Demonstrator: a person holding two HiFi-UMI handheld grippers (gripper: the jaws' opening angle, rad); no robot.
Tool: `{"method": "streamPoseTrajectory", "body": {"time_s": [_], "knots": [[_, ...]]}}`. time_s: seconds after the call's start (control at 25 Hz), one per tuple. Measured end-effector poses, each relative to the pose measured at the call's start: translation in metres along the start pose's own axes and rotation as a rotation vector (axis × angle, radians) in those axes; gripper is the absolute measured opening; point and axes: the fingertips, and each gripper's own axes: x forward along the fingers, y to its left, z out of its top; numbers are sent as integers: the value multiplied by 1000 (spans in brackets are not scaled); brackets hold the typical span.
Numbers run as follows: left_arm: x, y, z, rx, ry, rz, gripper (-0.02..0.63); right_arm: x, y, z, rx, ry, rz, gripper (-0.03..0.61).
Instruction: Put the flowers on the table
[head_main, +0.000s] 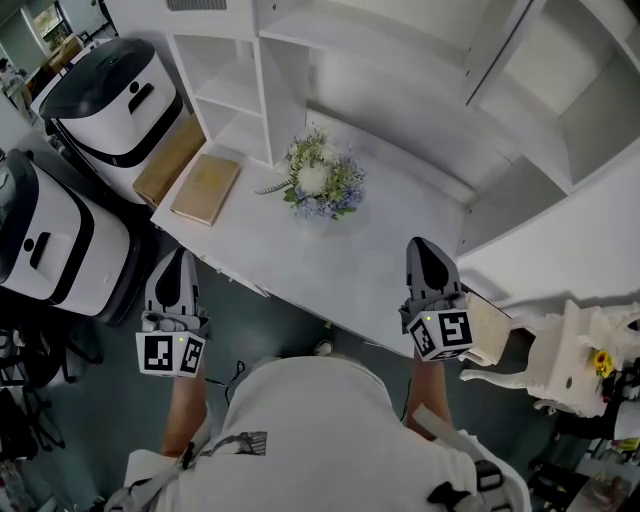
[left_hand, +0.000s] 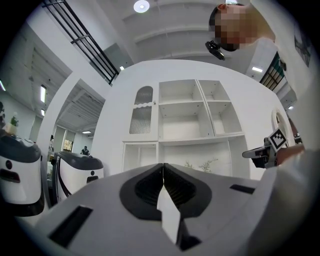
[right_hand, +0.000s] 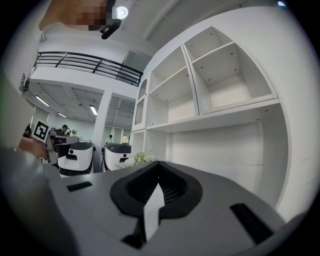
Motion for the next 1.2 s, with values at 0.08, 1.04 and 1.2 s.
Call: {"method": "streamPoseTrajectory", "body": {"time_s": [0.08, 1.04, 1.2], "knots": [[-1, -2, -3, -6, 6, -2, 15, 0, 1, 2, -4, -5, 4, 9], [5, 0, 7, -30, -22, -32, 15, 2, 31, 10, -16, 7, 31, 9], [5, 0, 8, -23, -24, -38, 15, 6, 35, 11, -15, 10, 41, 9]]}}
